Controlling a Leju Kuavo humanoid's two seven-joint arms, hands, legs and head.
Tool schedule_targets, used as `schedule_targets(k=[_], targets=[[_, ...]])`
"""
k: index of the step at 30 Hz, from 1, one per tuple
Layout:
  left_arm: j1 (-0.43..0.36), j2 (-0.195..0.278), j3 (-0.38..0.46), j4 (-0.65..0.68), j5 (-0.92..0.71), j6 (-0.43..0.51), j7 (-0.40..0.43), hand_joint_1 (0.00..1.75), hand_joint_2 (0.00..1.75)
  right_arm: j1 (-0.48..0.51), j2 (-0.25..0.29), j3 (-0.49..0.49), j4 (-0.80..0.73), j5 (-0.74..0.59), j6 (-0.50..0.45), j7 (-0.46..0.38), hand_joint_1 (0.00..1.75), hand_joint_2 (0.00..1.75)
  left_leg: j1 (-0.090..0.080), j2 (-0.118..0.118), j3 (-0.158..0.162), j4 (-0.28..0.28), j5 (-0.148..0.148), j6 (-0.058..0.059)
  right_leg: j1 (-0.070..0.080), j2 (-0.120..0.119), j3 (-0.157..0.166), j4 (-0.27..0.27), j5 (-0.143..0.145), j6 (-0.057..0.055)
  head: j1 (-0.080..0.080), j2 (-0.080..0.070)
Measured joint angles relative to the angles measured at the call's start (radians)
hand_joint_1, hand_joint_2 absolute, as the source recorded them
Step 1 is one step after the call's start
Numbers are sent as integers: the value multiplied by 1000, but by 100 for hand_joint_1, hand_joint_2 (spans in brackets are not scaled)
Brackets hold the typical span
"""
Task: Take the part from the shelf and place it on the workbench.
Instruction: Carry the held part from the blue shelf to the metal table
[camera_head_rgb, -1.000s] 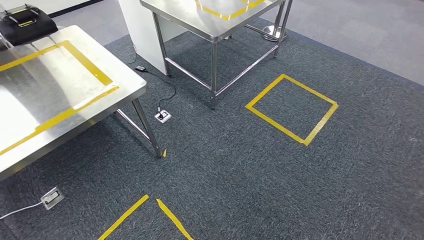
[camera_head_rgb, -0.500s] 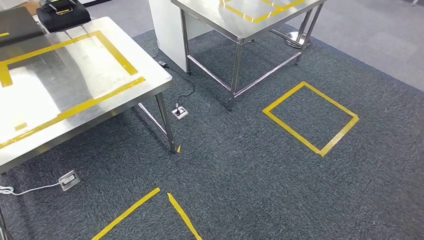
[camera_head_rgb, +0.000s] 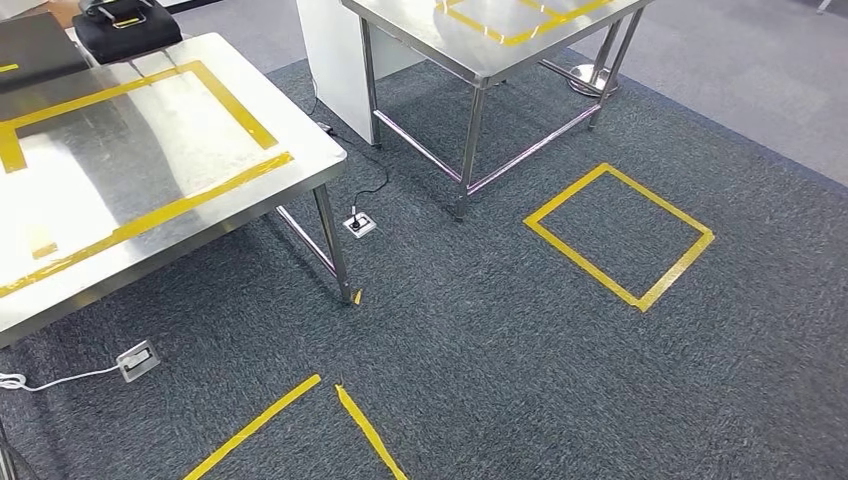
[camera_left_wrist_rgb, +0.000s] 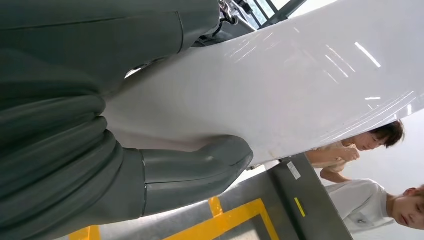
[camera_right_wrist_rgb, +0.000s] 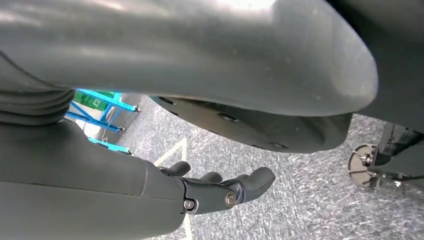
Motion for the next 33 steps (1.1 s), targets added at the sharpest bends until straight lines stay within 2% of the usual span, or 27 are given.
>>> schedule_targets(k=[1, 3, 5, 6, 7, 8, 9, 11, 13, 16, 18, 21, 22, 23, 24, 25, 26, 27, 28, 29, 31, 32, 33], targets=[[0, 2, 0, 2, -3, 0, 0, 175, 175, 0, 0, 0, 0, -1, -4, -4, 0, 0, 1, -1, 1, -4, 3, 5, -3, 5, -1, 5, -3, 10, 0, 0], [-3, 5, 0, 3, -9, 0, 1, 175, 175, 1, 1, -2, 0, -3, -15, -13, 0, 0, 6, -3, 3, -12, 10, 15, -6, 30, -26, 62, -43, 18, 1, 0], [-4, 3, 0, 3, -10, 0, 1, 175, 175, 4, 1, -4, 0, -4, -19, -14, 0, 0, 6, -6, 0, -14, 12, 17, -7, 52, -88, 195, -113, 17, 2, 0], [-3, 1, 0, 4, -10, 0, 1, 175, 175, 5, 1, -4, 0, -4, -20, -14, 0, 0, 6, -9, -1, -13, 13, 16, -8, 55, -118, 257, -137, 16, 2, 0], [-2, 0, 0, 5, -10, 0, 1, 175, 175, 6, 1, -5, 0, -5, -20, -14, 0, 0, 6, -12, -3, -13, 13, 15, -8, 55, -135, 291, -144, 16, 2, 0], [-2, -1, 0, 5, -10, 0, 2, 175, 175, 7, 1, -5, 0, -5, -20, -14, 0, 0, 7, -14, -3, -12, 14, 12, -10, 56, -133, 286, -130, 15, 2, 0], [-2, -1, 0, 6, -10, 0, 2, 175, 175, 7, 1, -5, 0, -5, -20, -14, 0, 0, 8, -17, -4, -11, 15, 8, -11, 56, -111, 242, -102, 13, 2, 0], [-2, -1, 0, 6, -11, 0, 3, 175, 175, 7, 1, -5, 0, -3, -18, -14, 0, 0, 9, -23, -5, -9, 15, -5, -13, 59, -41, 105, -44, 9, 2, 0], [-4, -2, 0, 6, -15, 0, 6, 175, 175, 6, 1, -5, 0, -1, -13, -9, 0, 0, 9, -32, -7, -9, 17, -23, -11, 61, -6, 31, -22, 1, 1, 0], [-7, -4, -2, 6, -28, -1, 14, 175, 175, 4, 1, -5, 0, -4, -5, -5, 0, 0, 14, -40, -9, -16, 24, -47, -6, 50, -9, 23, -16, -21, -1, 0], [-10, -6, -3, 6, -36, -2, 20, 175, 175, 3, 2, -5, 0, -7, -4, -5, 0, 0, 13, -32, -31, 28, -4, -52, -7, 38, -7, 14, -9, -37, -4, 0], [-16, -13, -5, 8, -43, -2, 26, 175, 175, 3, 4, -6, 0, -8, -3, -5, 0, 0, 8, -21, -104, 202, -94, -52, -3, 19, -6, 12, -9, -49, -7, 0], [-16, -15, -5, 10, -44, -2, 28, 175, 175, 3, 4, -6, 0, -8, -3, -4, 0, 0, 8, -20, -119, 241, -105, -52, -1, 13, -6, 13, -10, -51, -6, 0], [-15, -17, -6, 11, -45, -2, 29, 175, 175, 3, 5, -6, 0, -8, -3, -4, 0, 0, 8, -18, -119, 247, -98, -51, 0, 6, -5, 15, -12, -52, -6, 0], [-16, -17, -6, 12, -45, -2, 30, 175, 175, 3, 6, -6, 0, -8, -3, -4, 0, 0, 8, -14, -101, 214, -74, -50, 1, -2, -4, 16, -14, -51, -6, 0], [-17, -17, -6, 12, -46, -2, 30, 175, 175, 3, 6, -6, 0, -8, -3, -4, 0, 0, 7, 1, -68, 153, -41, -49, 1, -9, -2, 19, -17, -49, -6, 0], [-19, -18, -7, 12, -47, -2, 30, 175, 175, 3, 6, -6, 0, -9, -3, -4, 0, 0, 3, 26, -36, 90, -19, -48, 3, -16, -1, 22, -21, -45, -7, 0], [-21, -20, -8, 12, -47, -2, 29, 175, 175, 3, 6, -6, 0, -9, -3, -4, 0, 0, -1, 47, -11, 39, -4, -42, 7, -23, 0, 25, -24, -40, -8, 0], [-23, -22, -10, 12, -48, -2, 29, 175, 175, 3, 6, -6, 0, -10, -3, -4, 0, 0, -6, 61, 1, 11, 0, -34, 10, -32, 1, 28, -27, -35, -7, 0], [-23, -25, -13, 12, -49, -2, 28, 175, 175, 3, 6, -6, 0, -11, -3, -5, 0, 0, -10, 62, 1, 5, -4, -26, 15, -41, 1, 29, -29, -31, -6, 0], [-22, -31, -17, 12, -53, 0, 27, 175, 175, 2, 6, -6, 0, -13, -3, -6, 0, 0, -7, 34, -4, 4, 0, -10, 16, -60, 3, 29, -34, -23, -3, 0], [-22, -33, -18, 12, -55, 0, 27, 175, 175, 1, 6, -6, 0, -14, -3, -7, 0, 0, -5, 23, -6, 4, 1, -3, 14, -52, 1, 37, -42, -18, -3, 0], [-24, -36, -20, 11, -57, 1, 26, 175, 175, 1, 6, -7, 0, -15, -3, -7, 0, 0, -3, 12, -6, 4, 3, 3, 11, -31, -9, 61, -59, -12, -2, 0]])
